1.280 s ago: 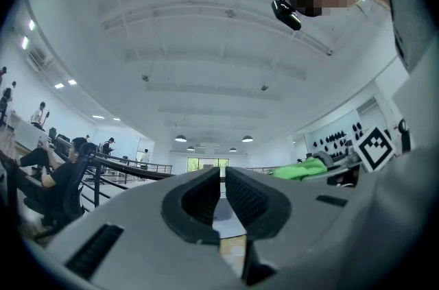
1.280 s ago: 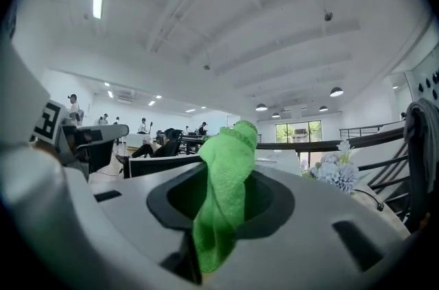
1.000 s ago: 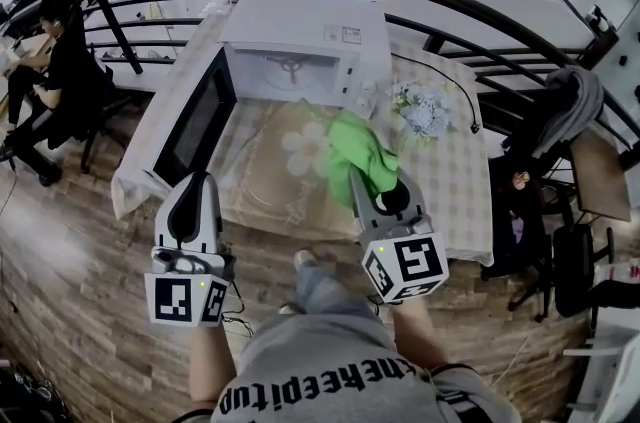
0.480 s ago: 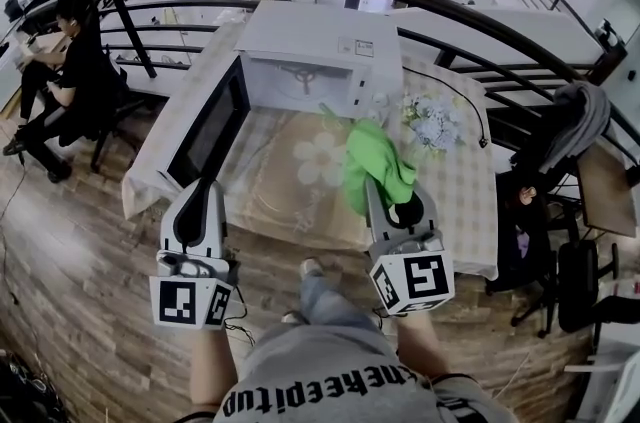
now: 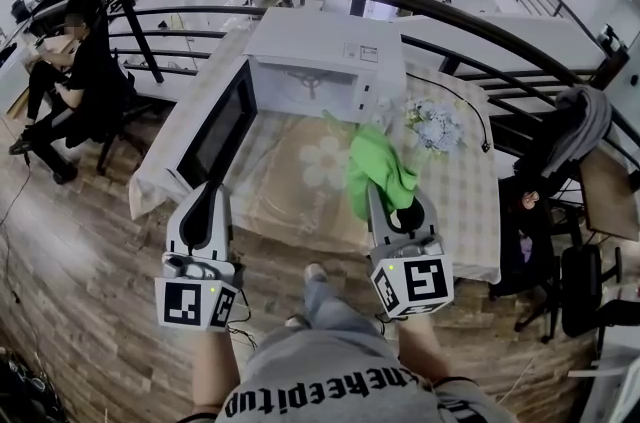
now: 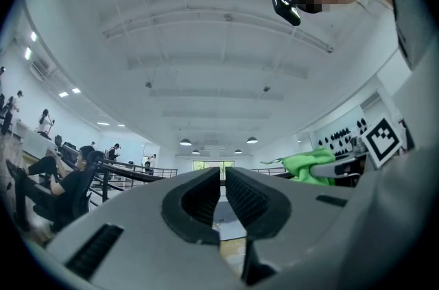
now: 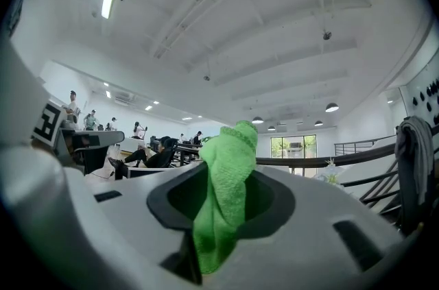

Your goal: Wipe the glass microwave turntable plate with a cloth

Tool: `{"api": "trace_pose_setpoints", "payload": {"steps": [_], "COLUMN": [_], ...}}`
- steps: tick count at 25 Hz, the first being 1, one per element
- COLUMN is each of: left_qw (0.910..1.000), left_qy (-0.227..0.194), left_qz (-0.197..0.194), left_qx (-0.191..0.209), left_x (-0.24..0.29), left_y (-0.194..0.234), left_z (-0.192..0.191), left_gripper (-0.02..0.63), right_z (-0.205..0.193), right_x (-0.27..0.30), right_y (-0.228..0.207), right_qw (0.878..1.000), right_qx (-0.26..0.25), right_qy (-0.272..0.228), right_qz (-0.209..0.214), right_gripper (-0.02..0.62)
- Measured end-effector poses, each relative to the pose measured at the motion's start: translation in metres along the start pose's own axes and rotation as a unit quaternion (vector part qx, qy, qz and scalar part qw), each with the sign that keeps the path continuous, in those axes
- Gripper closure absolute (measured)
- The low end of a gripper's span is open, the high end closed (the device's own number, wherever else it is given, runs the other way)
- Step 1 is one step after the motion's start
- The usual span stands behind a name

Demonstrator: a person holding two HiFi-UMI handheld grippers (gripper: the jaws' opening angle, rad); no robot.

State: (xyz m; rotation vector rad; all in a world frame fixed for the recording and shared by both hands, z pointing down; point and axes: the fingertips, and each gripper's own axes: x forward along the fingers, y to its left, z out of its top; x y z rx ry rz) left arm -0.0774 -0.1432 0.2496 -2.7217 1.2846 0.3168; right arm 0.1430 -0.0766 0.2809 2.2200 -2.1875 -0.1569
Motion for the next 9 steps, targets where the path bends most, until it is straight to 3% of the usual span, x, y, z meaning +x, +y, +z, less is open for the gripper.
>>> {"api": "trace_pose_setpoints", "payload": {"steps": [9], "left_qw": [1.0], "left_qy": [-0.002], "left_qz": [0.0], "left_qx": [-0.001], "left_x": [-0.017], "left_y": [-0.003], "left_z": [0.005], "left_gripper": [0.581], "right_z": [-0.001], "right_x": [-0.013], "right_y": [0.01], "right_qw": [1.0], "right_qx": [0.004], "right_qy": [0.001], "right_qz": [0.001], "right_gripper": [0.488]}}
